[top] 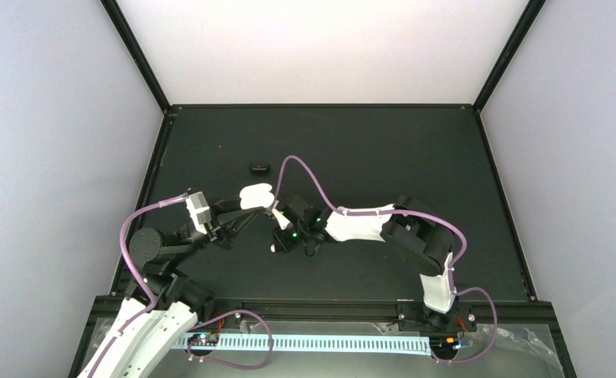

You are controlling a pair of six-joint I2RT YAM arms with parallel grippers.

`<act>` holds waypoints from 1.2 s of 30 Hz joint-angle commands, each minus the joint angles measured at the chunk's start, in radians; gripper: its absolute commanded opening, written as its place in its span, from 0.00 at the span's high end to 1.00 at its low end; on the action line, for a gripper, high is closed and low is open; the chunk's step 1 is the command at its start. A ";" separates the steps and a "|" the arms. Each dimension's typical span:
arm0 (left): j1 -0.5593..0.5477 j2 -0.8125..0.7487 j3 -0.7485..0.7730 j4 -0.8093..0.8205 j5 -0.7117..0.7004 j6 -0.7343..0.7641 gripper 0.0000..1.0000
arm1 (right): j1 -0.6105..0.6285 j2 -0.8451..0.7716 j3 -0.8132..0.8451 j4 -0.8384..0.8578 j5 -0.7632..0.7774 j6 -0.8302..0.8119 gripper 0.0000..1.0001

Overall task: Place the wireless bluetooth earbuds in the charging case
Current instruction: Pick up the earbud from the center of the board.

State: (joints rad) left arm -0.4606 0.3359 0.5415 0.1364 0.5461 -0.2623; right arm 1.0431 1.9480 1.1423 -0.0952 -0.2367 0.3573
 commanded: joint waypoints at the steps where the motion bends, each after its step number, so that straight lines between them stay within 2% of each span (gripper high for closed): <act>1: -0.007 0.006 0.012 0.011 -0.005 0.009 0.98 | 0.003 0.023 0.021 -0.012 0.035 0.015 0.77; 6: -0.007 0.005 0.011 0.012 -0.005 0.008 0.99 | 0.005 0.030 0.027 -0.015 0.034 0.019 0.79; 19: -0.006 0.005 0.009 0.014 -0.005 0.008 0.98 | 0.006 0.002 0.014 -0.010 0.013 0.049 0.95; 25: -0.006 0.005 0.009 0.015 -0.005 0.006 0.98 | 0.007 -0.030 0.009 -0.008 0.006 0.067 0.99; 30: -0.005 0.006 0.009 0.013 -0.005 0.008 0.98 | 0.007 -0.094 -0.019 -0.015 0.015 0.078 0.99; 36: -0.006 0.007 0.009 0.015 -0.007 0.007 0.98 | 0.004 -0.271 -0.146 -0.034 0.079 0.100 0.99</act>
State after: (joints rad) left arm -0.4606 0.3359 0.5411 0.1368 0.5457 -0.2626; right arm 1.0443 1.7966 1.0657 -0.1169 -0.2134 0.4339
